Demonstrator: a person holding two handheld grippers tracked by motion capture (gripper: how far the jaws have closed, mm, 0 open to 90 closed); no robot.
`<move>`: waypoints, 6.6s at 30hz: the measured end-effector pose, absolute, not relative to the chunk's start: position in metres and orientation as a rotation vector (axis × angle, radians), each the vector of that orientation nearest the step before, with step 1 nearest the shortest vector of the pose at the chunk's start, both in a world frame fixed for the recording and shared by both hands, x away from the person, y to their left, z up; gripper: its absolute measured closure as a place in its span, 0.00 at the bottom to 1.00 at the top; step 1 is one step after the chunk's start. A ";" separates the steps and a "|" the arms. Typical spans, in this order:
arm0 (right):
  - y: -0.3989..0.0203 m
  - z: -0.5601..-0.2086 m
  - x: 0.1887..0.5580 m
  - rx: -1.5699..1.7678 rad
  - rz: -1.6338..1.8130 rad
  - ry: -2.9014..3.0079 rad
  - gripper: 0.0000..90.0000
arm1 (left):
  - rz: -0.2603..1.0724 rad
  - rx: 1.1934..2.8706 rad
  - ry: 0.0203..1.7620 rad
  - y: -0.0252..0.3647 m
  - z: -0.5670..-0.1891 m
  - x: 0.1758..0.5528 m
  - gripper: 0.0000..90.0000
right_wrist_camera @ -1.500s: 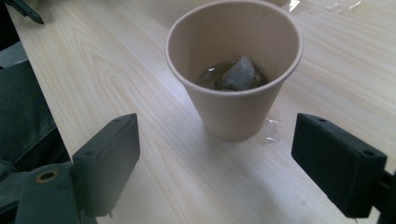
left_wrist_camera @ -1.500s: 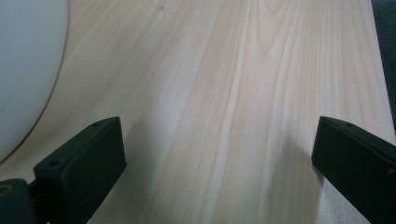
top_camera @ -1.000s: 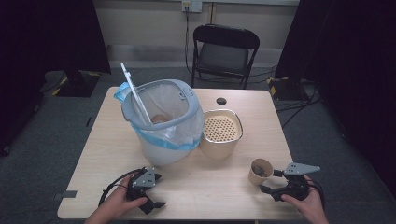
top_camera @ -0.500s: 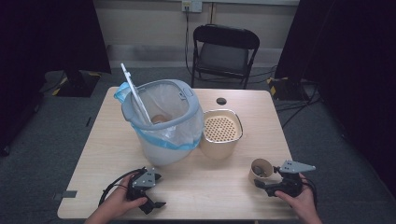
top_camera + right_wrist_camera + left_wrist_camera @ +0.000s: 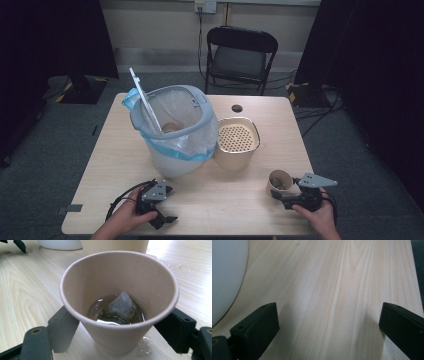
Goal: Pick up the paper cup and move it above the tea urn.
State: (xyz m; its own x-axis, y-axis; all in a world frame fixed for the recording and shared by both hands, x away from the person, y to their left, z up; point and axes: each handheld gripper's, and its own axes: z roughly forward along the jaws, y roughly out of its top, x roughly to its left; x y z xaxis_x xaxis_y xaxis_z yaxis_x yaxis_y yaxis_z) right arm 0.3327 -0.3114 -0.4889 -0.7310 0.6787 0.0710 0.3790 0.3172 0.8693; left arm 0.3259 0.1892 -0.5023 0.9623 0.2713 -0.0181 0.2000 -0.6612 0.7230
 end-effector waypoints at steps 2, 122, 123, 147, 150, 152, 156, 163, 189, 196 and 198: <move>-0.310 -0.490 0.334 0.953 1.377 2.280 0.24 | 0.116 2.312 0.329 0.189 -0.502 0.326 0.02; -0.274 -0.416 0.527 0.880 1.150 2.133 0.34 | 0.112 2.331 0.313 0.189 -0.502 0.326 0.00; -0.273 -0.414 0.528 0.868 1.149 2.131 0.35 | 0.112 2.331 0.314 0.189 -0.502 0.326 0.00; -0.250 -0.387 0.539 0.619 0.978 2.108 0.35 | 0.111 2.330 0.313 0.189 -0.502 0.326 0.00; -0.245 -0.384 0.537 0.576 0.950 2.111 0.35 | 0.112 2.331 0.313 0.189 -0.502 0.326 0.00; -0.242 -0.383 0.537 0.558 0.950 2.107 0.35 | 0.111 2.331 0.313 0.189 -0.502 0.326 0.00; -0.239 -0.381 0.536 0.532 0.943 2.097 0.35 | 0.111 2.331 0.313 0.189 -0.502 0.326 0.00; -0.234 -0.376 0.532 0.468 0.880 2.099 0.35 | 0.112 2.331 0.313 0.189 -0.502 0.326 0.00; -0.195 -0.365 0.501 -0.115 0.303 1.929 0.35 | 0.114 2.327 0.311 0.189 -0.502 0.326 0.00; -0.182 -0.368 0.489 -0.316 0.042 1.710 0.36 | 0.113 2.326 0.310 0.189 -0.502 0.326 0.00; -0.181 -0.368 0.488 -0.384 -0.022 1.643 0.35 | 0.118 2.327 0.309 0.189 -0.502 0.327 0.00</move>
State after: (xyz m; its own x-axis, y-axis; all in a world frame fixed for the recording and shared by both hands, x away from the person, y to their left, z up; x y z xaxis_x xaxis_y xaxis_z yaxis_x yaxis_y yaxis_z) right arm 0.4878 -0.1812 -0.3683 -0.0583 -0.2606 -0.9637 -0.2346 0.9419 -0.2406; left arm 0.3266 0.1886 -0.5020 0.9663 0.2572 -0.0087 0.1857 -0.6735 0.7155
